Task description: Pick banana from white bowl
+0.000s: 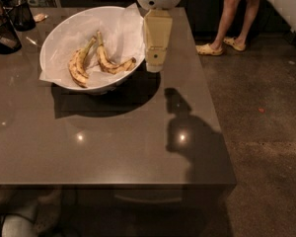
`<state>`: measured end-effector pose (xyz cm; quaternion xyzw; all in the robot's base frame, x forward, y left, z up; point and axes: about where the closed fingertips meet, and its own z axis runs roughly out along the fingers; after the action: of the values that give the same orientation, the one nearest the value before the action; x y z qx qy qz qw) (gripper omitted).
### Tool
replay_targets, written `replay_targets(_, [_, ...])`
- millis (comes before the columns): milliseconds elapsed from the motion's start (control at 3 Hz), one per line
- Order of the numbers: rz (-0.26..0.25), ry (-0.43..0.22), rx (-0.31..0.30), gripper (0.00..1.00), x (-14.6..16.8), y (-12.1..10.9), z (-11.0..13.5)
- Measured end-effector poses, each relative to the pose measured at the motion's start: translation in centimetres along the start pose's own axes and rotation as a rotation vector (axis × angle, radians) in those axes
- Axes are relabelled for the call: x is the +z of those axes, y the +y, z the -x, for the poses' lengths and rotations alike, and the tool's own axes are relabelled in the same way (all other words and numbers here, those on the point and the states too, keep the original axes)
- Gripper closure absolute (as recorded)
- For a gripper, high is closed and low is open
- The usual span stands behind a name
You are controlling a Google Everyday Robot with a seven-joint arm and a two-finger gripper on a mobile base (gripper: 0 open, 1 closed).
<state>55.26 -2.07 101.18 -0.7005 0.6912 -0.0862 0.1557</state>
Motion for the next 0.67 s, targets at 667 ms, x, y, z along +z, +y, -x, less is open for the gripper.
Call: replay_targets(667, [0.055,-0.083,-0.002,0.0,2.4,-3.4,3.2])
